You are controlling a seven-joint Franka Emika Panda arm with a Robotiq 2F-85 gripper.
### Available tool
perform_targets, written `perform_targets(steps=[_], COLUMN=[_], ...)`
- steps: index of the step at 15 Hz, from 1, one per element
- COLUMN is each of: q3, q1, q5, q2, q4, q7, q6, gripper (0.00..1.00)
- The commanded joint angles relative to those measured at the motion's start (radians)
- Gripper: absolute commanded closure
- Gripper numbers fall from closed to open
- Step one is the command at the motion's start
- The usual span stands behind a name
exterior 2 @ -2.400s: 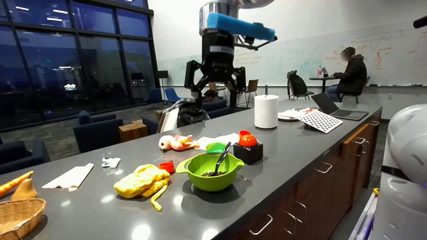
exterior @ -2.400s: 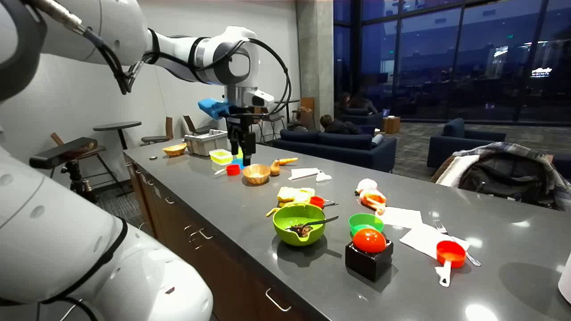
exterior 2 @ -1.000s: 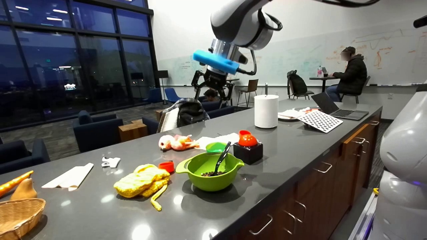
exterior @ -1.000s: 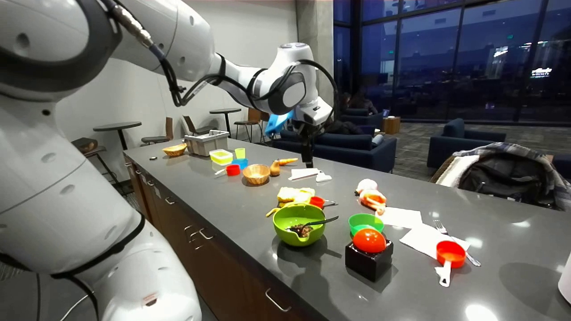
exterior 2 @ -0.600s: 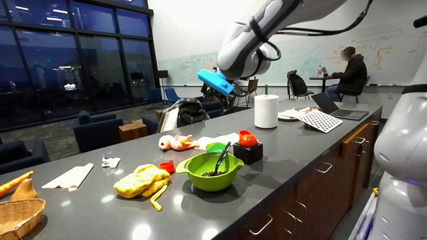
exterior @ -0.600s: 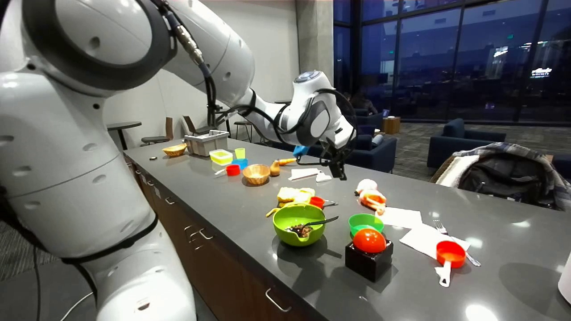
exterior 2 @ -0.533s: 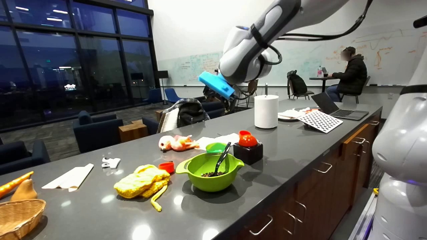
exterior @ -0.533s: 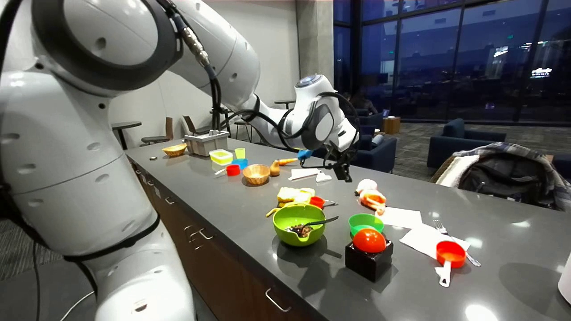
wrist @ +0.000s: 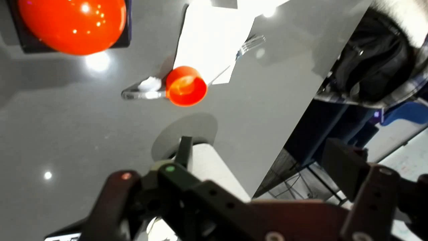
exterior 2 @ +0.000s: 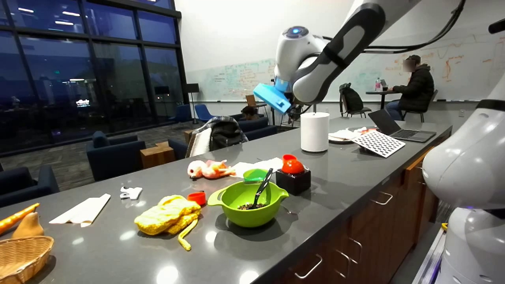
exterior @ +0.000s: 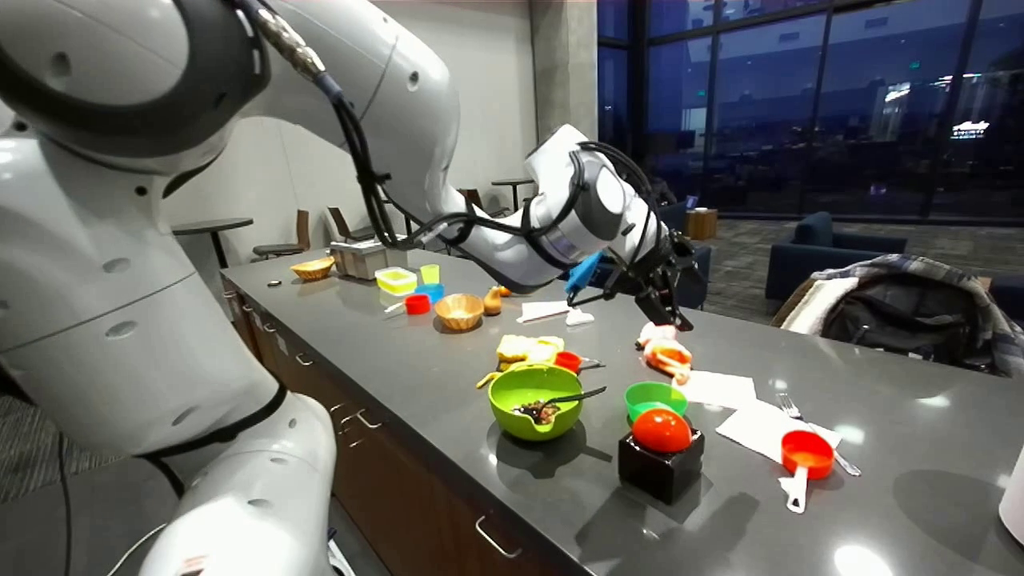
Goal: Use the black ladle to stir the contents in the light green bowl.
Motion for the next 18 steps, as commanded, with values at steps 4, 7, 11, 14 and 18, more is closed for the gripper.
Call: perform_targets(steps=[4,7,11,14,18], q3=[0.18,0.21,0.052,-0.049,-0.162], q1=[-0.037,0.004,0.234,0.335,0.401], q5=[0.089,0.208,0.266,0.359,0.526], q2=[-0.254,-0.244,-0.132,-0.076,-0.014], q4=[0.007,0.089,0.226,0.302,0.349], q7=[-0.002,-0.096,-0.127,-0.128,-0.14], q6=[-0.545,-0.82,-1.084,-1.15,-1.124], gripper=[0.0,0.0,0.0,0.0,0.0])
